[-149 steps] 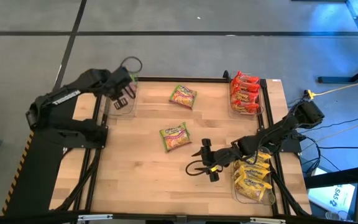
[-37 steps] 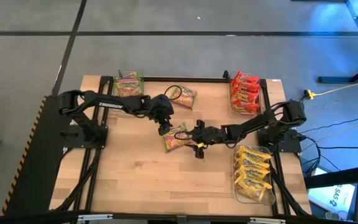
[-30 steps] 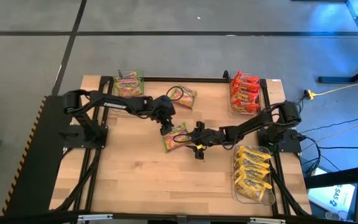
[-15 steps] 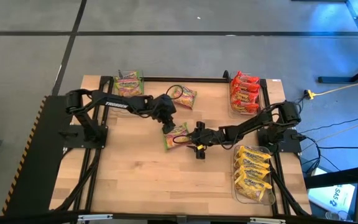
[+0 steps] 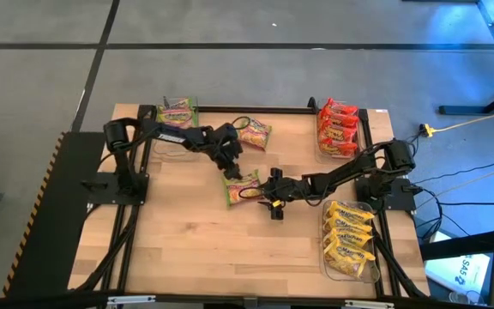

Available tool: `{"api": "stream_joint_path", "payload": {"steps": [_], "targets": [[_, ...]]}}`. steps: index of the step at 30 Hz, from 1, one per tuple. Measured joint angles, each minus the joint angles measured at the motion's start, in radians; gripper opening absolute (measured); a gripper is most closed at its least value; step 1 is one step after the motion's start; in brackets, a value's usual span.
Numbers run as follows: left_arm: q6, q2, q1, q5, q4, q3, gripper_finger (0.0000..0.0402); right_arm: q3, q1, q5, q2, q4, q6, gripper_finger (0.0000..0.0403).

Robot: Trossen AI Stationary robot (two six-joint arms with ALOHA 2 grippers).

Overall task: Sort Maruchan noodles
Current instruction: Put the green noodle pack into the top left transparent bin

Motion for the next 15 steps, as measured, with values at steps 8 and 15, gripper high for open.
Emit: {"api": "stream_joint_path", "payload": {"steps": [8, 15], "targets": [[-0.022, 0.023, -0.002, 0.146, 0.004, 0.0, 0.0206, 0.0, 0.0, 0.0, 0.0, 0.003, 0.0, 0.0243], [-0.026, 0.026, -0.019, 0.184, 0.003, 0.0, 0.0205, 0.0, 0.0, -0.002, 0.0, 0.007, -0.001, 0.0243]]}}
